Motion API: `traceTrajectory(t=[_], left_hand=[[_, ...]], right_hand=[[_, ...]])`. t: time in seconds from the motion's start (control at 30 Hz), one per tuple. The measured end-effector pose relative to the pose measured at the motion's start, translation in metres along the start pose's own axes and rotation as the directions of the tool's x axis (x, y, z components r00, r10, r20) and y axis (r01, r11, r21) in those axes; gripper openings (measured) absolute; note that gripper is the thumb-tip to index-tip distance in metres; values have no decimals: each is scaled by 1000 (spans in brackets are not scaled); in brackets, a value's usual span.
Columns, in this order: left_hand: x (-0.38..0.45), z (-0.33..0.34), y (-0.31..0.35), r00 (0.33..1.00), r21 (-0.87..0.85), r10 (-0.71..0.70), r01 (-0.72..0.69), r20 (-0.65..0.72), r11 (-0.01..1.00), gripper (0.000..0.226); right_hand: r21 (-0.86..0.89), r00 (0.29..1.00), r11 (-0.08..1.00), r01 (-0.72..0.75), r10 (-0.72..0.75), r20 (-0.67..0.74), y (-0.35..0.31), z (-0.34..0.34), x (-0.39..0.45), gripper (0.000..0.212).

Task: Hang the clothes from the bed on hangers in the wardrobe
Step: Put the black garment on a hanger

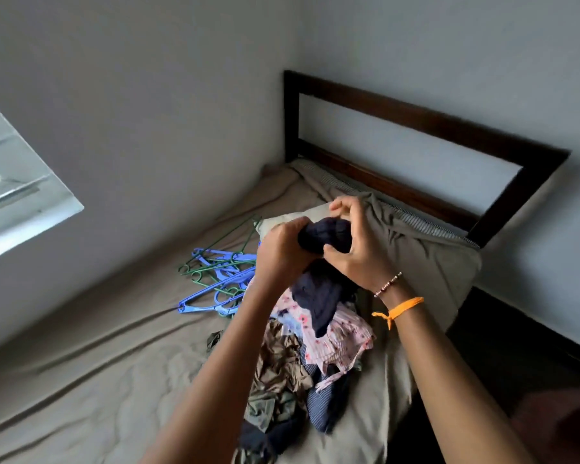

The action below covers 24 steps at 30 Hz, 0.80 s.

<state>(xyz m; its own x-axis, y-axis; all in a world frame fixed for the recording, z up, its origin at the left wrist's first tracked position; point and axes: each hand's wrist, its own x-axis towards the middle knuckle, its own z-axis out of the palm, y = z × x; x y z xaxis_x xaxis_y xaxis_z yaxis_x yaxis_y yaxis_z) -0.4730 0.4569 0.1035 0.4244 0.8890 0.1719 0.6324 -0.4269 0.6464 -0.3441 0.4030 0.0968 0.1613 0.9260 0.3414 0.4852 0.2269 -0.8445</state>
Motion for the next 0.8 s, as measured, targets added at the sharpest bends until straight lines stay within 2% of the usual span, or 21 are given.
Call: traceTrajectory(t=[0.07, 0.13, 0.27, 0.33, 0.4, 0.43, 0.47, 0.53, 0.57, 0.6, 0.67, 0.73, 0.8], left_hand=[[1, -32, 24, 994, -64, 8, -15, -111, 998, 34], [3, -61, 47, 982, -170, 28, -60, -185, 984, 43], [3, -119, 85, 924, -340, 70, -208, -376, 917, 40], [0, -144, 96, 890, -398, -12, -191, -455, 897, 33], [-1, -163, 102, 859, -442, -93, -163, -504, 882, 30], [-2, -169, 103, 848, -459, -122, -153, -516, 875, 29], [-3, -175, 102, 840, -474, -147, -143, -523, 869, 30], [-8, -182, 100, 827, -489, -183, -123, -531, 864, 33], [-11, -184, 98, 825, -491, -193, -115, -532, 863, 33], [-15, -184, 95, 826, -495, -197, -110, -528, 862, 33], [-23, -186, 91, 841, -501, -186, -113, -507, 858, 33], [-30, -188, 87, 869, -503, -169, -103, -466, 858, 39], [-33, -191, 80, 895, -501, -115, -131, -431, 856, 48]], right_hand=[[38, 997, 999, 17, -14, -70, -16, -2, -12, 69], [-30, 988, 999, -44, 39, -151, -24, 1, -18, 78], [-50, 907, 984, -171, 137, -397, -39, 0, -28, 49], [-223, 906, 967, -126, 21, -422, -50, -7, -36, 56], [-444, 921, 894, 59, -220, -321, -72, -15, -46, 79], [-545, 920, 822, 164, -327, -216, -84, -18, -50, 86], [-641, 924, 732, 229, -372, -95, -98, -21, -55, 85], [-775, 956, 593, 218, -290, 47, -125, -31, -58, 67], [-788, 981, 593, 165, -183, 67, -133, -38, -57, 59], [-761, 997, 643, 81, -52, 62, -139, -46, -54, 55], [-590, 991, 802, -97, 135, 20, -149, -60, -44, 57], [-329, 978, 924, -195, 207, 3, -163, -73, -32, 58], [-71, 968, 965, -251, 251, -4, -182, -84, -22, 49]])
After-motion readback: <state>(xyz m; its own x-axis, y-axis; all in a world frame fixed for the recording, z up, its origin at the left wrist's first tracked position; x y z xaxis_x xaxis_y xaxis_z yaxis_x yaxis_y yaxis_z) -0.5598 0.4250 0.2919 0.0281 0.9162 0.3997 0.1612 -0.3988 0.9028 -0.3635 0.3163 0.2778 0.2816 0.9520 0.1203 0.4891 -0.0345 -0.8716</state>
